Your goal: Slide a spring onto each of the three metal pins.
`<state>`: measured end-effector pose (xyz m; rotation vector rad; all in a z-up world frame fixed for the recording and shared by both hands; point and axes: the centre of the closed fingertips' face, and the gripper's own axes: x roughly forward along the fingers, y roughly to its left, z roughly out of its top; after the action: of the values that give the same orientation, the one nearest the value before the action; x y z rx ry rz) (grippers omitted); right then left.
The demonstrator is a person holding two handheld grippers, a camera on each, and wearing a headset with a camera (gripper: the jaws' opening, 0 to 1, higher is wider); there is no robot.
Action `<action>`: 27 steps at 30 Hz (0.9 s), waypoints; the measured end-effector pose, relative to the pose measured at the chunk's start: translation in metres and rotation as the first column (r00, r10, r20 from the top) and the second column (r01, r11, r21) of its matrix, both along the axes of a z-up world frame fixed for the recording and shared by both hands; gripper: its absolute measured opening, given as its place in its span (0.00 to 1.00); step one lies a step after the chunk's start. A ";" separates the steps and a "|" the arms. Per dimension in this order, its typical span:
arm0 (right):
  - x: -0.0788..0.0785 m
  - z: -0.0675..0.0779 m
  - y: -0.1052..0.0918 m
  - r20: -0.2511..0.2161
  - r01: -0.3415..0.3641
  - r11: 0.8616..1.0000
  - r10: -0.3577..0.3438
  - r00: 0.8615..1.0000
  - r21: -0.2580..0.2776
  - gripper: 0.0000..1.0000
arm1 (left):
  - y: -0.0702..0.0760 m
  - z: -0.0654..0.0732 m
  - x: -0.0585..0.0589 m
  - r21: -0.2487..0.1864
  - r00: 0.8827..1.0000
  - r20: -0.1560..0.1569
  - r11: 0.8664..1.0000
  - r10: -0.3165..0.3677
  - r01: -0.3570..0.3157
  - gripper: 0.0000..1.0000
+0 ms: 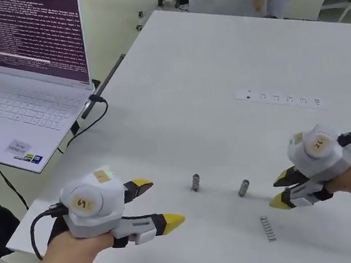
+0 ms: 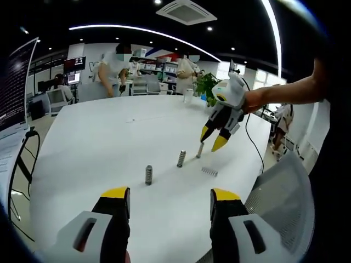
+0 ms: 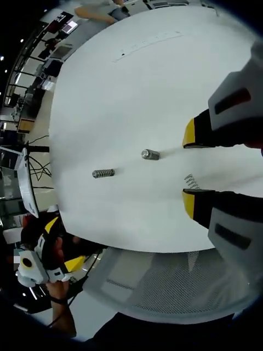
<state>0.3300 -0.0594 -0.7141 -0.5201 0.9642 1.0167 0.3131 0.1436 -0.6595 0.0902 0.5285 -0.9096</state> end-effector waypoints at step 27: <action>-0.052 0.014 -0.043 -0.011 0.322 0.920 -0.328 0.945 0.223 0.44 | -0.016 -0.003 0.007 0.028 0.998 -0.011 0.998 -0.065 0.065 0.62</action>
<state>0.2777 -0.1027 -0.6999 -0.1771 0.8650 0.8002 0.3197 0.1274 -0.6621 0.1290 0.5507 -0.9663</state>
